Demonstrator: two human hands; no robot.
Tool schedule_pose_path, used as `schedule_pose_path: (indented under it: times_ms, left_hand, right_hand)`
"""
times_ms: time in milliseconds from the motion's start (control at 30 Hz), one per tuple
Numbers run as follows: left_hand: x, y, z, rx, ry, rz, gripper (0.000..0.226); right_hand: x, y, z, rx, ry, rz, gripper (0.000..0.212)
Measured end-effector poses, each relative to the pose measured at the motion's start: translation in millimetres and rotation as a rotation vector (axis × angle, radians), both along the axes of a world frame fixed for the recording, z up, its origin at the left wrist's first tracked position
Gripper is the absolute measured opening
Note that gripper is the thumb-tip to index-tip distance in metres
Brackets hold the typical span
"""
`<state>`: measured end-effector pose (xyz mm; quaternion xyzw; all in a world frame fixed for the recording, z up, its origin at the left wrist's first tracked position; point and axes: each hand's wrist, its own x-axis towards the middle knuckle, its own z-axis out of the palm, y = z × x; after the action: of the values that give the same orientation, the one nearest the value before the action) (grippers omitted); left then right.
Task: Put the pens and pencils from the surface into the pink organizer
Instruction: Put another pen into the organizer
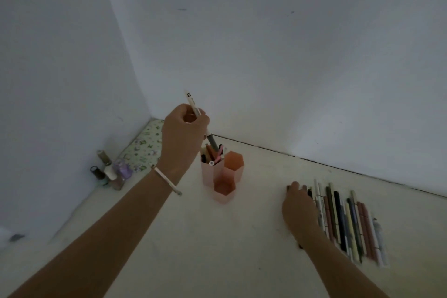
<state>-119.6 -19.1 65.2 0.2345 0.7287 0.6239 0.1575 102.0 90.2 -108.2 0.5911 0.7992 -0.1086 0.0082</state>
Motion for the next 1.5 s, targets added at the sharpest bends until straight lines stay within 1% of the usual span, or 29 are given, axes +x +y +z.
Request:
schedule_pose_path:
  times_ms: [33, 100, 167, 200, 233, 267, 300, 400, 433, 500, 567, 667, 767, 800, 900, 967, 1033, 1167, 1233, 1267, 1300, 1333, 1367, 1400, 1500]
  left_hand:
    - [-1, -2, -1, 0.002, 0.009, 0.001, 0.014]
    - [-1, -4, -2, 0.015, 0.020, -0.012, 0.038]
    - [-2, -6, -4, 0.046, 0.021, -0.019, 0.060]
    - [-5, -7, -5, 0.059, 0.021, -0.022, 0.070]
    - [-8, -7, -6, 0.067, 0.026, -0.024, 0.077]
    - [-11, -7, -7, 0.067, 0.048, -0.025, 0.080]
    - [-15, -7, -9, 0.059, 0.088, -0.022, 0.079]
    - [-20, -3, -19, 0.055, 0.265, 0.001, 0.070]
    - [-20, -1, -24, 0.056, 0.322, 0.001, 0.069]
    - [-18, 3, -37, 0.021, 0.397, -0.030, 0.068]
    - [-16, 5, -53, -0.054, 0.467, -0.076, 0.067]
    - [-13, 4, -75, -0.160, 0.590, -0.101, 0.053]
    - [-12, 1, -86, -0.236, 0.829, -0.051, 0.025]
    - [-14, -1, -87, -0.245, 0.885, -0.044, 0.022]
    - [-24, -6, -81, -0.287, 1.002, -0.063, 0.032]
    - [-32, -7, -74, -0.280, 1.031, -0.068, 0.035]
    - [-36, -9, -67, -0.229, 1.023, -0.055, 0.035]
    - [-43, -15, -51, -0.067, 0.822, 0.099, 0.033]
    - [-41, -16, -46, 0.000, 0.773, 0.103, 0.032]
    - [-38, -16, -43, 0.024, 0.759, 0.091, 0.032]
    - [-34, -15, -40, 0.045, 0.748, 0.082, 0.032]
    - [-29, -13, -37, 0.064, 0.740, 0.075, 0.032]
    - [-23, -11, -33, 0.081, 0.743, 0.067, 0.032]
    - [-15, -8, -29, 0.100, 0.754, 0.049, 0.031]
    - [23, 11, -27, 0.151, 0.744, -0.089, 0.023]
  right_hand:
    - [0, 1, -2, 0.004, -0.009, 0.035, 0.019]
    - [0, 3, -3, 0.026, -0.049, 0.102, 0.020]
    - [0, 5, 3, 0.029, 0.006, 0.092, 0.028]
    - [-1, 7, 9, 0.032, 0.078, 0.074, 0.038]
    - [-3, 11, 20, 0.049, 0.174, 0.072, 0.051]
    - [-8, 15, 34, 0.097, 0.301, 0.079, 0.059]
    - [-14, 18, 52, 0.166, 0.463, 0.089, 0.059]
    - [-39, 20, 110, 0.337, 1.039, 0.124, 0.043]
    - [-47, 17, 127, 0.377, 1.181, 0.138, 0.041]
    - [-61, 9, 150, 0.402, 1.371, 0.161, 0.041]
    - [-72, 0, 161, 0.379, 1.447, 0.189, 0.042]
    - [-84, -10, 156, 0.360, 1.446, 0.238, 0.041]
    - [-91, -16, 143, 0.335, 1.393, 0.270, 0.040]
    - [-94, -18, 138, 0.325, 1.361, 0.285, 0.039]
    - [-105, -24, 124, 0.286, 1.248, 0.342, 0.040]
    - [-113, -26, 116, 0.261, 1.176, 0.370, 0.041]
    - [-120, -27, 108, 0.275, 1.094, 0.395, 0.041]
    - [-131, -26, 91, 0.327, 0.920, 0.454, 0.039]
    - [-132, -25, 81, 0.369, 0.837, 0.503, 0.029]
    - [-131, -25, 77, 0.428, 0.776, 0.536, 0.019]
    - [-130, -27, 72, 0.473, 0.715, 0.564, 0.014]
    - [-128, -29, 68, 0.487, 0.675, 0.579, 0.019]
    - [-125, -29, 67, 0.470, 0.674, 0.577, 0.024]
    - [-120, -28, 70, 0.452, 0.718, 0.541, 0.027]
    - [-98, -3, 94, 0.492, 0.894, 0.323, 0.029]
